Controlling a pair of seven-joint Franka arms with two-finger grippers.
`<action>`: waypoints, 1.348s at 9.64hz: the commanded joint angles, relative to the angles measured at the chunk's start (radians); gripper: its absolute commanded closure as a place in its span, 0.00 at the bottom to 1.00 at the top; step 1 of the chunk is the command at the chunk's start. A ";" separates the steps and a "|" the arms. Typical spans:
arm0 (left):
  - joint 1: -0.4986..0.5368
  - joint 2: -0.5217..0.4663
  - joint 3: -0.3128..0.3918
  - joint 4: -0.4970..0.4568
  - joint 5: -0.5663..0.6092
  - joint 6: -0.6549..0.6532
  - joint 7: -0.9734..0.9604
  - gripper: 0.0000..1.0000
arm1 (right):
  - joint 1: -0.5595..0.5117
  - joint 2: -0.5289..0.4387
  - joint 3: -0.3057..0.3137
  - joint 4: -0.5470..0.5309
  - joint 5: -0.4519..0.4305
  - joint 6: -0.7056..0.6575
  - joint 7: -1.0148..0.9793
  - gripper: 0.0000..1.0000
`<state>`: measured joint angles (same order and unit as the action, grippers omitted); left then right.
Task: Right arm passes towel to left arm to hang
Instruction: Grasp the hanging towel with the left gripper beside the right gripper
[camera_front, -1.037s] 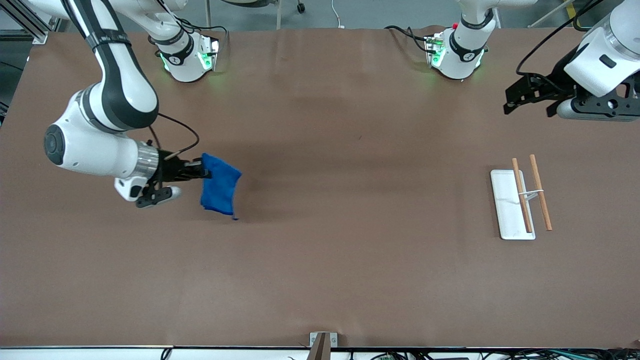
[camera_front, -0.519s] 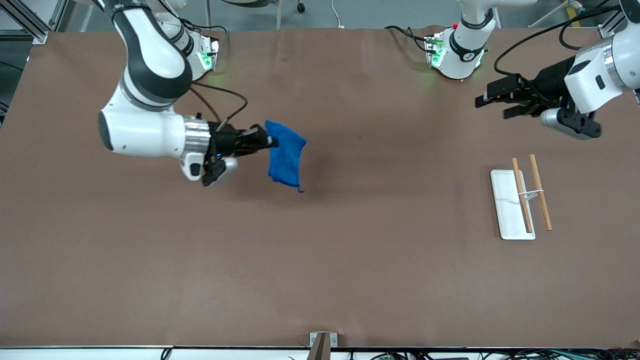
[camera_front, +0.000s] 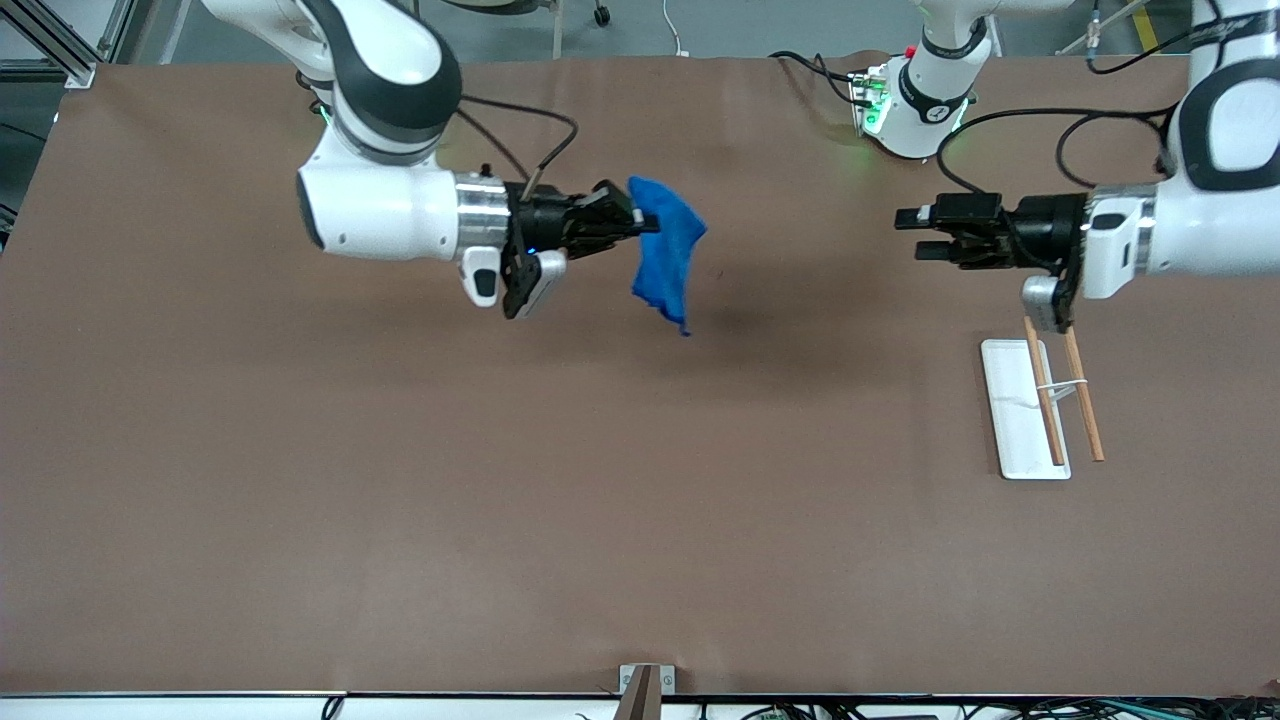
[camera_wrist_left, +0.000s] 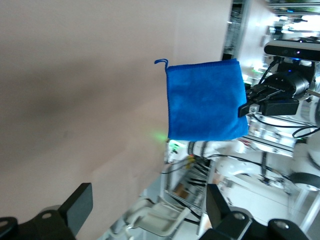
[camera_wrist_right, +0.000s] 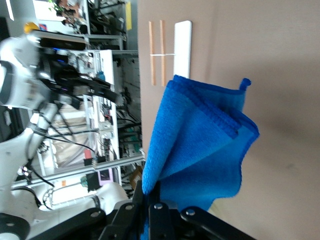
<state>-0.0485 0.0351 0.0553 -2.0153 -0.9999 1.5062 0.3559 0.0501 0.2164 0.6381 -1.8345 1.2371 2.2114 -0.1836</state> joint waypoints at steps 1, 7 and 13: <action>0.003 0.002 -0.003 -0.127 -0.099 0.011 0.104 0.00 | -0.004 -0.002 0.049 0.023 0.134 0.031 -0.017 1.00; -0.007 -0.047 -0.081 -0.279 -0.447 0.076 0.175 0.03 | 0.068 0.021 0.112 0.113 0.346 0.198 -0.017 1.00; -0.007 -0.113 -0.189 -0.372 -0.625 0.192 0.212 0.04 | 0.109 0.060 0.111 0.158 0.347 0.263 -0.019 1.00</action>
<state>-0.0566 -0.0613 -0.1342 -2.3356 -1.6098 1.6796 0.5408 0.1530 0.2673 0.7437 -1.6938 1.5646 2.4625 -0.1872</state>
